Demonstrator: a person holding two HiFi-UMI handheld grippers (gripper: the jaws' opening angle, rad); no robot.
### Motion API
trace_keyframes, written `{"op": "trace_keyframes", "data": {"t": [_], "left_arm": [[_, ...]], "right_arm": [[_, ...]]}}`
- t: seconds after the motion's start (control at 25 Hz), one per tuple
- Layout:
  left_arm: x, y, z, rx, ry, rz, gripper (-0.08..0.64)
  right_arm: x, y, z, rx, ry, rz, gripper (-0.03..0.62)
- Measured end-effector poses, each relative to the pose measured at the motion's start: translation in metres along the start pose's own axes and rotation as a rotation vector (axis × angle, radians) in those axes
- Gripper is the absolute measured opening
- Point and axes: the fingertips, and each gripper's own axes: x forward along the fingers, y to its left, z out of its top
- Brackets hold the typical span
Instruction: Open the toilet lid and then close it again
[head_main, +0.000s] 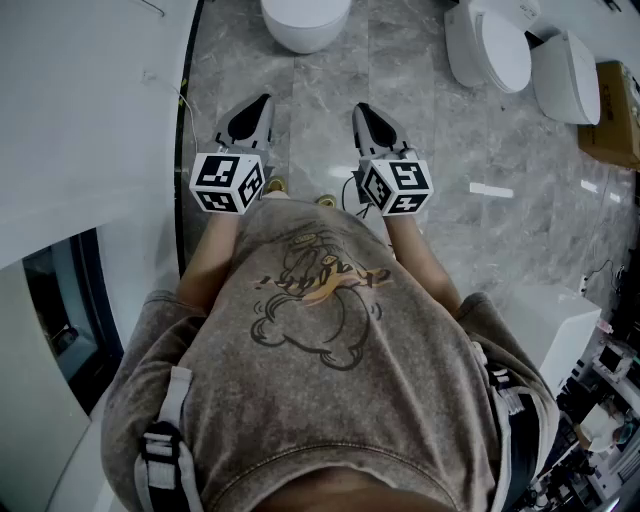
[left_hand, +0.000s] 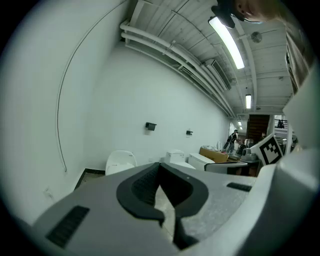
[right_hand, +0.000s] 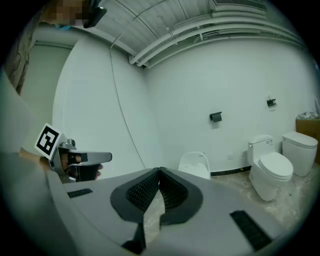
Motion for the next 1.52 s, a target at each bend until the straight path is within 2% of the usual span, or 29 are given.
{"op": "trace_keyframes", "data": {"t": [0.2, 0.48, 0.68, 0.96, 1.12, 1.28, 1.52], "left_arm": [[0.021, 0.0, -0.023, -0.015, 0.019, 0.004, 0.009], [0.074, 0.038, -0.053, -0.034, 0.049, -0.003, 0.009], [0.152, 0.088, -0.062, -0.025, 0.044, -0.032, 0.009], [0.265, 0.16, -0.101, -0.03, 0.085, -0.064, 0.009], [0.329, 0.198, -0.146, -0.039, 0.115, -0.066, 0.009], [0.387, 0.235, -0.208, -0.04, 0.154, -0.067, 0.009], [0.446, 0.28, -0.306, -0.068, 0.222, -0.054, 0.009]], "right_arm": [[0.009, -0.015, -0.019, 0.021, 0.008, 0.038, 0.028], [0.062, -0.055, -0.038, 0.034, 0.024, 0.004, 0.028], [0.141, -0.089, -0.051, 0.041, 0.035, -0.004, 0.028], [0.267, -0.137, -0.098, 0.057, 0.096, -0.038, 0.028], [0.335, -0.169, -0.139, 0.061, 0.124, -0.048, 0.028], [0.394, -0.196, -0.195, 0.047, 0.167, -0.043, 0.028], [0.461, -0.231, -0.285, 0.066, 0.238, -0.046, 0.026]]}}
